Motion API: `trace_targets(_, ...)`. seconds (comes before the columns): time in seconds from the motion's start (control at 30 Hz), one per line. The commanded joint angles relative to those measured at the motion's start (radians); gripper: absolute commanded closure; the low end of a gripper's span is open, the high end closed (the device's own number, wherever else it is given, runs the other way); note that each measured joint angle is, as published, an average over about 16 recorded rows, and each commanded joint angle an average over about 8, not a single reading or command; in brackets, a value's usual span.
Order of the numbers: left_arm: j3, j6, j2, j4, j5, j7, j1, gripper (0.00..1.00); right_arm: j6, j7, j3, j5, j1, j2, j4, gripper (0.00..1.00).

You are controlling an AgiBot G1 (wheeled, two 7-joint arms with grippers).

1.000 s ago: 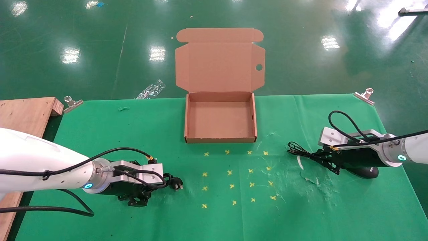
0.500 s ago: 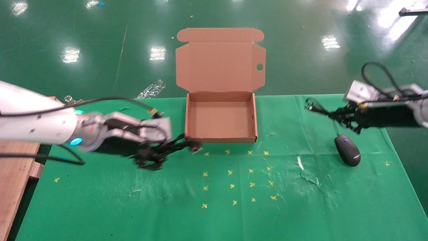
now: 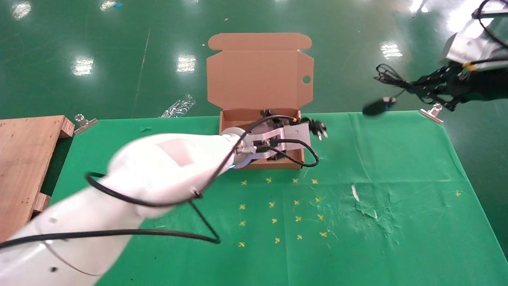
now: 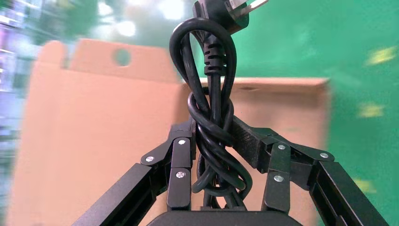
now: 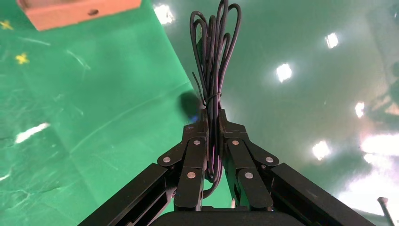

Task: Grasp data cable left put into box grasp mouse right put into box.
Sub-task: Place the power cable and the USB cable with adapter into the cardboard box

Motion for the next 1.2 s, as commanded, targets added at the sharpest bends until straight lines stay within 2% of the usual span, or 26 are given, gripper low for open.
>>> trace_targets(0.03, 0.058, -0.113, 0.019, 0.038, 0.097, -0.041, 0.011, 1.0, -0.029, 0.013, -0.003, -0.005, 0.018, 0.011, 0.026, 1.0)
trace_targets(0.1, 0.113, -0.171, 0.019, 0.07, 0.125, -0.078, 0.005, 0.95, -0.041, 0.033, -0.003, -0.004, 0.016, 0.023, 0.059, 1.0)
trace_targets(0.13, 0.139, -0.193, 0.019, 0.085, 0.137, -0.095, 0.002, 0.86, -0.045, 0.044, -0.002, -0.002, 0.012, 0.029, 0.078, 1.0)
trace_targets(0.33, 0.249, -0.264, 0.018, 0.152, 0.186, -0.186, -0.014, 0.12, -0.056, 0.118, 0.009, 0.015, -0.025, 0.06, 0.215, 1.0)
trace_targets(0.37, 0.262, -0.27, 0.018, 0.159, 0.192, -0.201, -0.017, 0.04, -0.056, 0.133, 0.012, 0.018, -0.034, 0.065, 0.242, 1.0)
trace_targets(0.4, 0.274, -0.274, 0.018, 0.164, 0.196, -0.215, -0.021, 0.0, -0.057, 0.148, 0.014, 0.022, -0.043, 0.071, 0.269, 1.0)
trace_targets(0.87, 0.38, -0.269, 0.014, 0.192, 0.229, -0.392, -0.073, 0.0, -0.023, 0.397, 0.04, 0.053, -0.185, 0.145, 0.662, 1.0)
trace_targets(1.03, 0.351, -0.167, 0.005, 0.252, 0.222, -0.515, -0.125, 0.0, -0.01, 0.439, 0.046, 0.07, -0.218, 0.142, 0.742, 1.0)
trace_targets(1.2, 0.285, -0.031, -0.03, 0.321, 0.201, -0.67, -0.204, 0.0, -0.006, 0.435, 0.05, 0.105, -0.245, 0.109, 0.778, 1.0)
